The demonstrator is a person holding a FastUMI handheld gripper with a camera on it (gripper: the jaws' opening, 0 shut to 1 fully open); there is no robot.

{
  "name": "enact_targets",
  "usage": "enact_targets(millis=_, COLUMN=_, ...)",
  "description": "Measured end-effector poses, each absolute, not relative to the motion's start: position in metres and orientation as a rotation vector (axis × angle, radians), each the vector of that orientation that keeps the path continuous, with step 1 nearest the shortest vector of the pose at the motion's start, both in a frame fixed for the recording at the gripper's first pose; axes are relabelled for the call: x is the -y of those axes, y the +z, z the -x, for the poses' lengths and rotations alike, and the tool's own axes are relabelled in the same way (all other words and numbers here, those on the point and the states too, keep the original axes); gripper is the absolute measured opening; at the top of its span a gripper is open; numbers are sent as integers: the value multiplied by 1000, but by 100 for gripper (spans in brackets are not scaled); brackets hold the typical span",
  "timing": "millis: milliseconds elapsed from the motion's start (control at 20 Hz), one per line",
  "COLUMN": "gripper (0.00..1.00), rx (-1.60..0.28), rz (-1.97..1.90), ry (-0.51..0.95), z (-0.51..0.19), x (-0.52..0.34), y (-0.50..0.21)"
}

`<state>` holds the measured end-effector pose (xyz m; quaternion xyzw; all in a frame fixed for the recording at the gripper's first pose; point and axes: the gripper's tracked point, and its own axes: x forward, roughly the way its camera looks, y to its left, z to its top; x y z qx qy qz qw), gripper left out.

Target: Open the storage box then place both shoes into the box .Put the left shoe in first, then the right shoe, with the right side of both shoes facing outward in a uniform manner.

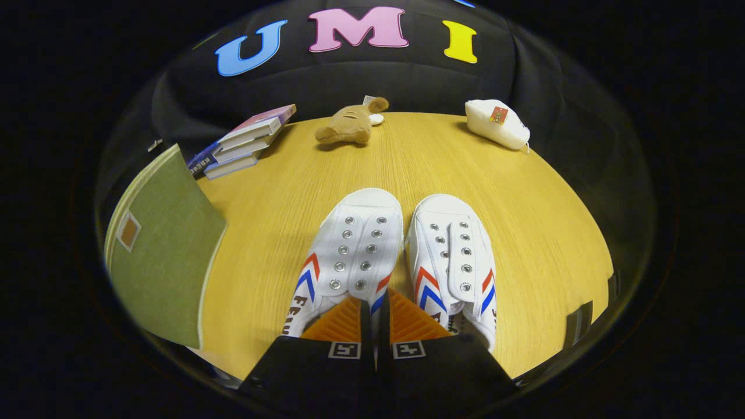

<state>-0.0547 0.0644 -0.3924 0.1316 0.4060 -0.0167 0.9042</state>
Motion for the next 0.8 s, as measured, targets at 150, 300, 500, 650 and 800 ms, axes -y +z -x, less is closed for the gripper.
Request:
enact_targets(millis=150, gripper=5, rx=-796, rz=-268, ry=23, z=47, x=-73, y=-367)
enact_targets(millis=300, gripper=5, rx=-765, rz=-304, ry=58, z=40, x=-83, y=-347)
enact_targets(millis=500, gripper=5, rx=-718, rz=-348, ry=73, z=30, x=-79, y=-305)
enact_targets(millis=650, gripper=5, rx=-680, rz=-360, ry=109, z=22, x=-81, y=-257)
enact_targets(millis=800, gripper=5, rx=-680, rz=-415, ry=150, z=17, x=-102, y=-211)
